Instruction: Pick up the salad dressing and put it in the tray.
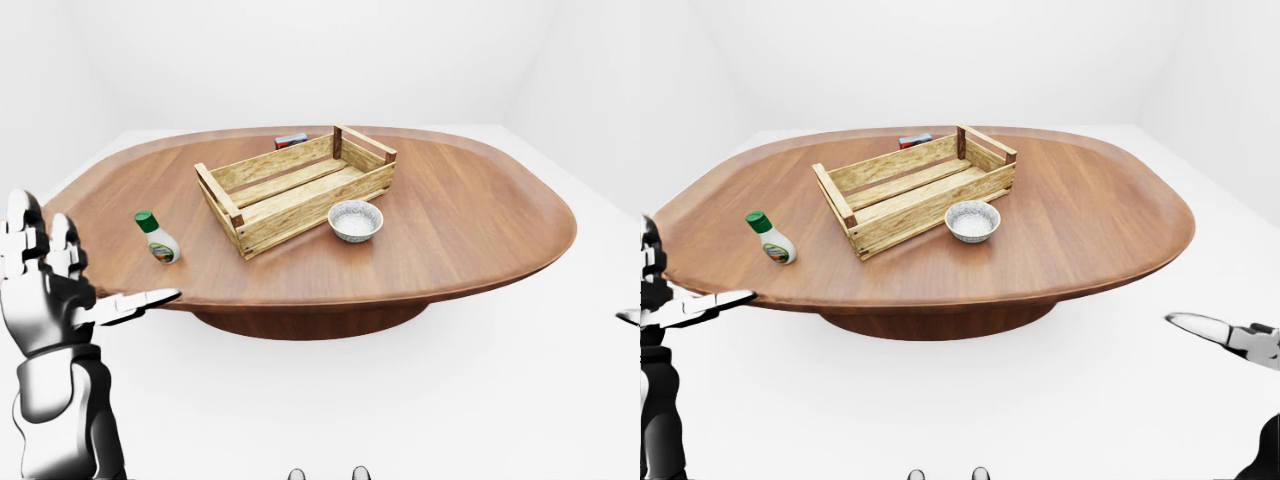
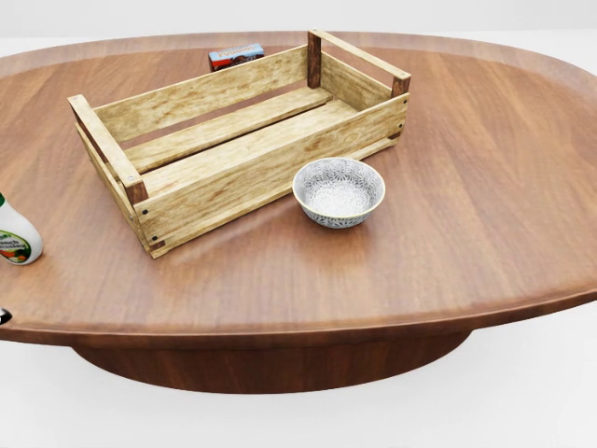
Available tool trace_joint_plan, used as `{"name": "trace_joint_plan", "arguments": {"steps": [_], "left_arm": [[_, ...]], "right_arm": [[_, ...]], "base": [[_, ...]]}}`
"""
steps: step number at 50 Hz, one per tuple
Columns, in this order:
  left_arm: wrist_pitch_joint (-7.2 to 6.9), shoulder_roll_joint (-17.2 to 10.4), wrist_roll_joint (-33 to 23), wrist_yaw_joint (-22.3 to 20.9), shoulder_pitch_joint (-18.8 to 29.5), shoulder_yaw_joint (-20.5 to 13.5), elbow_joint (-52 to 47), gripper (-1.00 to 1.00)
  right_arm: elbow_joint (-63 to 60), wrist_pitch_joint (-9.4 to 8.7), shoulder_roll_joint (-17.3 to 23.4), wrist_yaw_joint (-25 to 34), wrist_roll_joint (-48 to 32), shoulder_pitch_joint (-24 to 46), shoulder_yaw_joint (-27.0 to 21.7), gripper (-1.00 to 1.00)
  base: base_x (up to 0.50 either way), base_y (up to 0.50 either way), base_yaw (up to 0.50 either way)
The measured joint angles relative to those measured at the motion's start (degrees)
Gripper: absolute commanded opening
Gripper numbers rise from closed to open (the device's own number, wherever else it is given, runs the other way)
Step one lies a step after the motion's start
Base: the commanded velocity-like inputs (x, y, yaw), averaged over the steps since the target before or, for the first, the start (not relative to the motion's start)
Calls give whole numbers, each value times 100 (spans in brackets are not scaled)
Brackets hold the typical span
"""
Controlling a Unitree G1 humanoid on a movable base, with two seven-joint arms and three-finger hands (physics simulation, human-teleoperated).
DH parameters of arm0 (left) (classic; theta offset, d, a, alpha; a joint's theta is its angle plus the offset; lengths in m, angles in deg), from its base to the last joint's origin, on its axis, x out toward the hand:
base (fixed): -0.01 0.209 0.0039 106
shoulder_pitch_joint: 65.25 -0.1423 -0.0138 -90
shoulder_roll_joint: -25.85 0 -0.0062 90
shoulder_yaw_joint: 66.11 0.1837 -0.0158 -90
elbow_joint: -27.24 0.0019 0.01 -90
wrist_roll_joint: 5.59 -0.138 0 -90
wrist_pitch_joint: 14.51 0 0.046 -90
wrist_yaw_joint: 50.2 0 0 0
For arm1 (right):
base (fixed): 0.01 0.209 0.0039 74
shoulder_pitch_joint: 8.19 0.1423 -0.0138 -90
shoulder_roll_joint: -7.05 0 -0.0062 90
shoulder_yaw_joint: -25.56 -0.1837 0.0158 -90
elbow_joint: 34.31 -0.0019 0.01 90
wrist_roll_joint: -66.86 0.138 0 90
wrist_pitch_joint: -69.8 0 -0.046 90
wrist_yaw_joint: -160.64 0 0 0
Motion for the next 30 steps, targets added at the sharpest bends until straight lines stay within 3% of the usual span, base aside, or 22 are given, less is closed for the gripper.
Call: {"name": "trace_joint_plan", "arguments": {"steps": [6, 11, 19, 30], "left_arm": [[0, -391, 322, -117, -44, -925, -173, 100], [0, -713, 680, -185, -96, -1686, -168, 100], [0, -1165, 1332, -126, -214, -2667, -50, 100], [0, -1445, 1816, 61, -320, -3263, -204, 100]], "right_arm": [[-96, 0, 561, 181, 884, -298, -1840, 100], [-157, 0, 745, 302, 1073, -463, -2547, 100], [-396, 0, 787, 623, 411, -420, -2681, 100], [-772, 0, 824, 850, -261, -153, -2683, 100]], "base": [[0, 0, 0], [10, 13, 0], [31, 44, 0], [32, 44, 0]]}}
